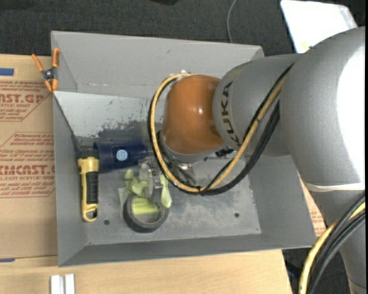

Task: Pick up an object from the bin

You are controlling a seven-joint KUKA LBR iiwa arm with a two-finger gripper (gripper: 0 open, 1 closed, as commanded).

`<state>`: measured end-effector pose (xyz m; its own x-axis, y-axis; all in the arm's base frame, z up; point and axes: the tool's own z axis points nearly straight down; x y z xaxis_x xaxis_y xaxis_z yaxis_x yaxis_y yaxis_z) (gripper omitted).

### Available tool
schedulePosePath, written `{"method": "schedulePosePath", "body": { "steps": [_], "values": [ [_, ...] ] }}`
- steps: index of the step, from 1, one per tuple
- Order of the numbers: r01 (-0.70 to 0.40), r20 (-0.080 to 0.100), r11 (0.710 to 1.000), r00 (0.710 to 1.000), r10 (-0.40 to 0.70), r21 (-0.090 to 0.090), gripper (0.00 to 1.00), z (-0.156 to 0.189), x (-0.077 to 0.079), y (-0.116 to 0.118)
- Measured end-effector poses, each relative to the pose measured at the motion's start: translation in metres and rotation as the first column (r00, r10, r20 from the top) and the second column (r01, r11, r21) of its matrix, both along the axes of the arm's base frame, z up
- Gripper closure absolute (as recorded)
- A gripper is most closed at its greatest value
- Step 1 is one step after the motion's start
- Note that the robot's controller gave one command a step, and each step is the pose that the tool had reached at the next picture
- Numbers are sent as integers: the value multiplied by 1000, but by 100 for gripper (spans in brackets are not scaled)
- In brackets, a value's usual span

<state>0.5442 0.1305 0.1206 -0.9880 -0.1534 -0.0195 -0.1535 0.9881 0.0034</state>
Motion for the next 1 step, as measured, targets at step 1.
{"method": "schedulePosePath", "body": {
  "steps": [1],
  "values": [
    [-13,-3,1000,1000,13,-3,100,62,-2,3]
  ]
}}
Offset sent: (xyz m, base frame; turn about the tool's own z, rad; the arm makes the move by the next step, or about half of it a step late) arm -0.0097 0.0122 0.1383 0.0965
